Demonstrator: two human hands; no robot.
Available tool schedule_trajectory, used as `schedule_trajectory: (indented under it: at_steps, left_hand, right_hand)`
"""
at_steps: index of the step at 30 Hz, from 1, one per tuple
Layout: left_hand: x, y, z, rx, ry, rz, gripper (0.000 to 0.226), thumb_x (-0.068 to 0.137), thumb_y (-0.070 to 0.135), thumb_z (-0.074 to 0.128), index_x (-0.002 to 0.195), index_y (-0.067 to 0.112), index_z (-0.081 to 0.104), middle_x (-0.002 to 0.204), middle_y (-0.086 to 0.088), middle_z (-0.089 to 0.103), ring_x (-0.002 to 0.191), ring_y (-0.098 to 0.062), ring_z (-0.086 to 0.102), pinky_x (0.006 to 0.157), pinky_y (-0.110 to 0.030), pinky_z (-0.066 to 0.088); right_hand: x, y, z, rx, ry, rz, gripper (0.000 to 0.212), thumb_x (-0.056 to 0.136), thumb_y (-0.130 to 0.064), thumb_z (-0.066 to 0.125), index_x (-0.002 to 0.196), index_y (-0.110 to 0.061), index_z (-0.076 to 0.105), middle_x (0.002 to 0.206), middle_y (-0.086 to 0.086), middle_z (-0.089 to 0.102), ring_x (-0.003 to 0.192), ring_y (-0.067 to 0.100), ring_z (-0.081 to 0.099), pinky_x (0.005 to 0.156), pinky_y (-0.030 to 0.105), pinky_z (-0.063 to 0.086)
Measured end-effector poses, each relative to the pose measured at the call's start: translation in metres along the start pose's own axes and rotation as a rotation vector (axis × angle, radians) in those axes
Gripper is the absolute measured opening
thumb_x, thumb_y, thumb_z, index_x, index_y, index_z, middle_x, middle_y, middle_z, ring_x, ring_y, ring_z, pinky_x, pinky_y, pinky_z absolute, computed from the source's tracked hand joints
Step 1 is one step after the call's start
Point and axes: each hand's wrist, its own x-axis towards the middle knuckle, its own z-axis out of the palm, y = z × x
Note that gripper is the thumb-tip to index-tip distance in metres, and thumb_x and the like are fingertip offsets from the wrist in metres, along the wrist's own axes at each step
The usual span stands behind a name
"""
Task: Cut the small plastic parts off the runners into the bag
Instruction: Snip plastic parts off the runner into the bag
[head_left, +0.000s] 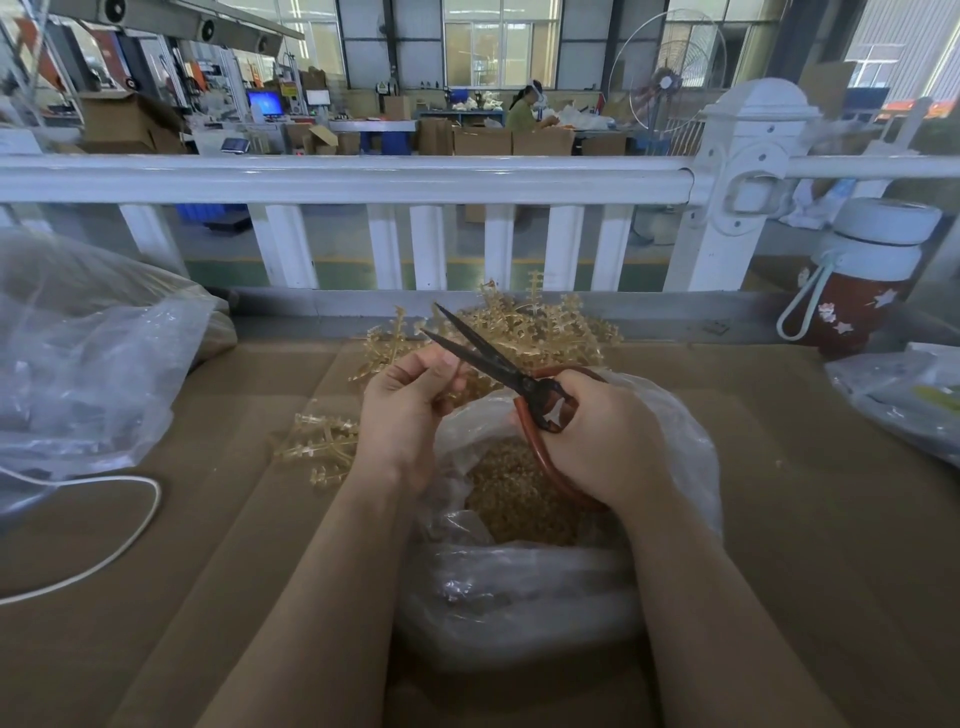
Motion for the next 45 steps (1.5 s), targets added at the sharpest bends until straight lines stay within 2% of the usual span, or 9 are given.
schedule_trajectory:
  at_steps: [8,17,21,26,30,34,37,39,45]
  left_hand:
    - [-0.002,-0.003,0.003,0.206,0.005,-0.020,0.015,0.093,0.010,0.066,0.082,0.016,0.074,0.068,0.002,0.065,0.065,-0.008,0.055,0.066,-0.023,0.041]
    - [-0.009,-0.003,0.010,0.429,-0.118,0.086,0.014,0.086,0.005,0.072,0.083,0.017,0.078,0.079,0.007,0.074,0.068,0.003,0.062,0.064,-0.008,0.047]
    - [-0.010,-0.003,0.014,0.405,-0.151,0.104,0.028,0.081,0.003,0.075,0.065,0.026,0.077,0.072,0.008,0.073,0.076,-0.004,0.066,0.074,-0.018,0.052]
    - [-0.008,-0.003,0.011,0.418,-0.184,0.145,0.030,0.079,0.006,0.076,0.060,0.029,0.075,0.081,-0.006,0.075,0.084,-0.017,0.068,0.081,-0.026,0.056]
    - [-0.007,-0.005,0.009,0.401,-0.209,0.115,0.026,0.078,0.006,0.076,0.064,0.028,0.077,0.075,-0.001,0.073,0.082,-0.019,0.068,0.083,-0.032,0.055]
    - [-0.008,-0.009,0.011,0.370,-0.200,0.033,0.028,0.086,0.002,0.071,0.068,0.023,0.076,0.090,-0.016,0.072,0.099,-0.042,0.065,0.094,-0.058,0.052]
    - [-0.008,-0.010,0.013,0.453,-0.152,0.011,0.029,0.090,0.003,0.067,0.071,0.024,0.075,0.073,0.011,0.071,0.077,-0.005,0.065,0.083,-0.030,0.056]
    - [-0.007,-0.008,0.012,0.505,-0.113,0.035,0.025,0.092,0.003,0.065,0.078,0.022,0.074,0.070,0.015,0.070,0.065,0.004,0.060,0.064,-0.010,0.048]
    - [-0.006,-0.006,0.009,0.416,-0.077,0.067,0.014,0.094,0.010,0.064,0.088,0.020,0.073,0.077,0.006,0.067,0.069,-0.001,0.059,0.060,-0.010,0.044]
  right_hand:
    - [0.003,-0.002,0.003,0.409,0.080,0.172,0.022,0.088,-0.042,0.075,0.078,-0.024,0.068,0.067,-0.010,0.067,0.066,0.006,0.063,0.062,0.030,0.051]
    - [0.007,-0.006,0.006,0.516,0.089,0.171,0.013,0.085,-0.035,0.080,0.080,-0.030,0.069,0.073,-0.018,0.069,0.067,0.005,0.064,0.063,0.030,0.054]
    - [0.006,-0.009,0.008,0.532,0.051,0.173,0.016,0.083,-0.042,0.080,0.080,-0.030,0.070,0.072,-0.014,0.070,0.066,0.007,0.066,0.065,0.041,0.058]
    - [0.006,-0.013,0.006,0.562,0.036,0.158,0.018,0.080,-0.049,0.080,0.078,-0.035,0.067,0.074,-0.021,0.070,0.069,0.002,0.065,0.063,0.022,0.053]
    - [0.006,-0.011,0.007,0.573,0.043,0.183,0.016,0.084,-0.036,0.080,0.077,-0.032,0.066,0.071,-0.019,0.069,0.066,0.001,0.064,0.061,0.021,0.050]
    - [0.006,-0.011,0.006,0.604,0.015,0.190,0.020,0.079,-0.047,0.079,0.079,-0.031,0.068,0.072,-0.017,0.071,0.067,0.003,0.066,0.063,0.025,0.054]
    - [0.006,-0.010,0.009,0.609,-0.011,0.199,0.017,0.078,-0.045,0.078,0.083,-0.032,0.068,0.073,-0.020,0.071,0.067,0.001,0.067,0.063,0.023,0.052]
    - [0.007,-0.008,0.012,0.598,-0.022,0.210,0.010,0.083,-0.031,0.079,0.084,-0.032,0.069,0.073,-0.017,0.072,0.066,0.003,0.068,0.064,0.028,0.054]
    - [0.006,-0.005,0.013,0.526,0.046,0.193,0.012,0.085,-0.038,0.077,0.078,-0.034,0.068,0.074,-0.022,0.071,0.069,-0.002,0.066,0.060,0.019,0.048]
